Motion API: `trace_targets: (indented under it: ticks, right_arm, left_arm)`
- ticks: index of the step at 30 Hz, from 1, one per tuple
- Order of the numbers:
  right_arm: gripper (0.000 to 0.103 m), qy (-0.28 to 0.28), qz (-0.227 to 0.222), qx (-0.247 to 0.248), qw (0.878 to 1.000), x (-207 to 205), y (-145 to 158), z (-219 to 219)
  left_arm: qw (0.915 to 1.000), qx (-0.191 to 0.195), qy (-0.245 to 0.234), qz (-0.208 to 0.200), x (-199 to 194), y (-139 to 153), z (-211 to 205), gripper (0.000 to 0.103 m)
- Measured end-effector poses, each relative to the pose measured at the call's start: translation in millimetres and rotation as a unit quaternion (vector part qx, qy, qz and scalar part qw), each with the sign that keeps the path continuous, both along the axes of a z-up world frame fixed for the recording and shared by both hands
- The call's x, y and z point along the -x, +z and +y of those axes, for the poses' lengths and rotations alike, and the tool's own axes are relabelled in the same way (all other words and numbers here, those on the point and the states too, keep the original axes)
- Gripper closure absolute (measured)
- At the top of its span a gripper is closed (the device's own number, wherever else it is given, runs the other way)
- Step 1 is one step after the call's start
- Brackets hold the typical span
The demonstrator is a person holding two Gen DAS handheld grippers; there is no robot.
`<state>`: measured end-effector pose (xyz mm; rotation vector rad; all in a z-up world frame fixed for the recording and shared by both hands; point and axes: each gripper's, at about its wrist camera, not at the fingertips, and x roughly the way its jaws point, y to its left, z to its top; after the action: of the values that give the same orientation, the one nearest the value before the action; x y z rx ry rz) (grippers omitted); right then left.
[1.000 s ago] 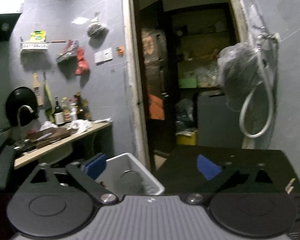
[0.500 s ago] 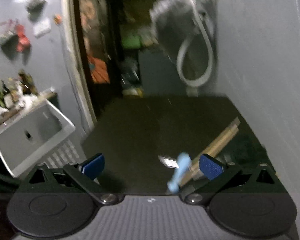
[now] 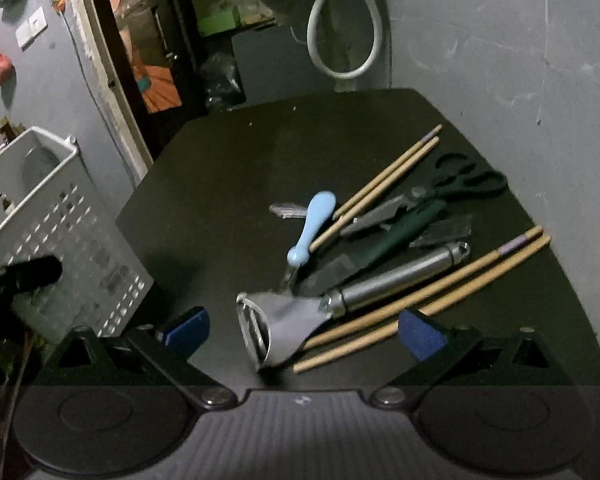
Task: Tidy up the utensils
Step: 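Move the right gripper to the utensils and grasp the light-blue handled spoon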
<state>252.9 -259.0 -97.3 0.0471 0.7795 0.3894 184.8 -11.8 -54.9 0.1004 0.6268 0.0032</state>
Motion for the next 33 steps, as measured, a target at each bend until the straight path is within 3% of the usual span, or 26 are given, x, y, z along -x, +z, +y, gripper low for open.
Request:
trace_targets:
  ticks: [9,16,18,20,21,25,30,33]
  right_arm:
    - [0.000,0.029,-0.015,0.006,0.999,-42.9,2.5,24.8]
    - [0.001,0.051,0.014,0.009,0.999,-68.7,-7.6,43.6]
    - [0.006,0.054,0.015,0.018,0.998,-70.9,-9.8,48.1]
    - [0.021,0.059,0.022,0.025,0.998,-72.3,-11.7,52.6]
    - [0.022,0.059,0.024,0.029,0.998,-71.7,-12.2,53.7]
    - [0.047,0.052,0.033,0.030,0.998,-70.1,-14.7,55.5]
    - [0.058,0.051,0.035,0.035,0.997,-69.8,-13.8,58.6]
    - [0.071,0.054,0.032,0.062,0.996,-70.9,-12.2,66.3]
  left_arm:
    - [1.0000,0.000,0.002,0.000,-0.2,-1.8,-1.5,0.024]
    - [1.0000,0.000,0.002,0.001,-0.1,-1.9,-1.0,0.024]
    - [1.0000,0.000,0.002,0.001,-0.2,-2.1,-2.0,0.024]
    - [1.0000,0.000,0.002,0.000,0.2,-2.2,-1.2,0.024]
    - [1.0000,0.000,0.002,0.000,-0.3,-2.1,-2.2,0.024]
    - [1.0000,0.000,0.002,0.000,-0.1,-2.2,-1.8,0.024]
    - [1.0000,0.000,0.002,0.001,-0.3,-2.2,-2.5,0.024]
    - [1.0000,-0.001,0.002,0.001,-0.3,-2.3,-2.5,0.024]
